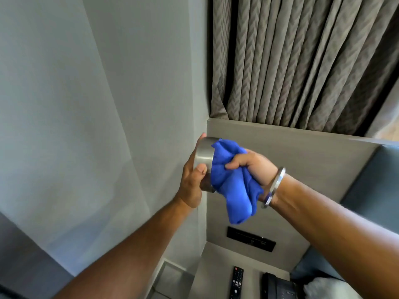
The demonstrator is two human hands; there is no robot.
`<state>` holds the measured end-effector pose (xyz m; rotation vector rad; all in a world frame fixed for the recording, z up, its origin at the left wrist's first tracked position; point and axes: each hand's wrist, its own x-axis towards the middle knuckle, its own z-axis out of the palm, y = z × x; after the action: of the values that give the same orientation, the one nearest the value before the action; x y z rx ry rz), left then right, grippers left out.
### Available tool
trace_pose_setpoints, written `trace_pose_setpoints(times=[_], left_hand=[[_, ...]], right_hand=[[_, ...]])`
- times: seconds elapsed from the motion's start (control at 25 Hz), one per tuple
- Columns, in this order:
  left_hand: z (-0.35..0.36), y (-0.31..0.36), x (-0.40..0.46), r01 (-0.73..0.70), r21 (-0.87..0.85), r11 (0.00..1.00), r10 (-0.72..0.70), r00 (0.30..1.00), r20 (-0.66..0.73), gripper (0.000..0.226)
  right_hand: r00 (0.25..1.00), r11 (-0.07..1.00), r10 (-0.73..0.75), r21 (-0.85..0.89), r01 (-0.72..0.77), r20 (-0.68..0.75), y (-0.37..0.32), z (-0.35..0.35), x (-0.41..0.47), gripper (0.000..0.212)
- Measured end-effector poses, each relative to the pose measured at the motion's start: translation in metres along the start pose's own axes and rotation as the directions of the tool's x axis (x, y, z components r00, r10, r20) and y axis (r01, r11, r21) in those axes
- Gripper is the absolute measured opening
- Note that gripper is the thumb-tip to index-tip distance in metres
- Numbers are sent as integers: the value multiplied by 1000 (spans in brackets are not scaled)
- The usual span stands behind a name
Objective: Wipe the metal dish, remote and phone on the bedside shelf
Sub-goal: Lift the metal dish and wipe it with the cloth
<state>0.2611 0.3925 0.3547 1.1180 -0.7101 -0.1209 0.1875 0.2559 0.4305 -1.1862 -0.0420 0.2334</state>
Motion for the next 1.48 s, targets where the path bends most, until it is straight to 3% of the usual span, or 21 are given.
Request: trace_pose_setpoints(times=[0.12,0.24,0.28,0.36,0.4,0.48,0.6,0.72,0.88,1.0,1.08,1.12,1.2,1.28,1.32,1.36,1.4,1.48], left_hand=[[-17,2,6,66,16,998,-64,995,-73,60],[-53,6,12,235,-291,928,-315,910,-270,42],[-65,6,10,275,-430,860,-402,885,-237,48],[-80,6,-1,355,-675,647,-505,862,-31,71],[-80,6,-8,389,-740,548,-497,863,86,83],[-73,4,-18,427,-787,446,-423,875,235,91],[-67,-1,-26,464,-766,445,-341,878,334,86],[-67,-3,-29,473,-746,469,-341,876,341,82],[-65,1,-30,418,-773,477,-364,895,259,73],[-52,5,-31,409,-741,533,-356,902,243,66],[-37,1,-33,449,-674,586,-391,886,251,61],[-31,0,-32,466,-649,602,-418,876,241,60],[-28,7,-29,483,-615,623,-479,857,188,56],[-31,13,-26,494,-569,657,-510,847,147,50],[-33,13,-26,519,-551,653,-521,836,170,52],[-36,11,-26,548,-549,631,-544,817,191,57],[-36,7,-28,567,-578,586,-572,795,200,61],[-34,2,-33,570,-643,511,-584,779,226,67]], right_hand=[[999,978,14,209,-6,-39,2,-1,4,39],[991,947,-12,315,55,-135,5,-21,-3,39],[989,945,-36,316,80,-140,4,-29,-6,37],[985,967,-61,236,99,-163,5,-35,-13,29],[980,983,-62,157,93,-190,8,-34,-15,28],[953,996,-86,-39,78,-290,16,-26,-14,30],[885,949,-277,-253,190,-374,17,-8,-13,12],[797,798,-515,-515,313,-315,13,10,-12,7],[721,485,-684,-807,336,-111,16,29,-12,18],[796,95,-596,-974,207,111,23,42,-2,16],[821,-53,-561,-994,95,108,26,49,8,11],[824,-54,-556,-994,95,109,27,50,12,12],[873,88,-450,-963,254,189,25,51,15,14],[928,252,-210,-900,355,307,20,46,10,28],[937,251,-82,-903,350,341,16,41,7,33],[936,163,30,-925,342,352,12,35,4,34],[932,-15,97,-935,353,350,8,28,3,33],[919,-443,-20,-827,345,394,3,20,1,34]])
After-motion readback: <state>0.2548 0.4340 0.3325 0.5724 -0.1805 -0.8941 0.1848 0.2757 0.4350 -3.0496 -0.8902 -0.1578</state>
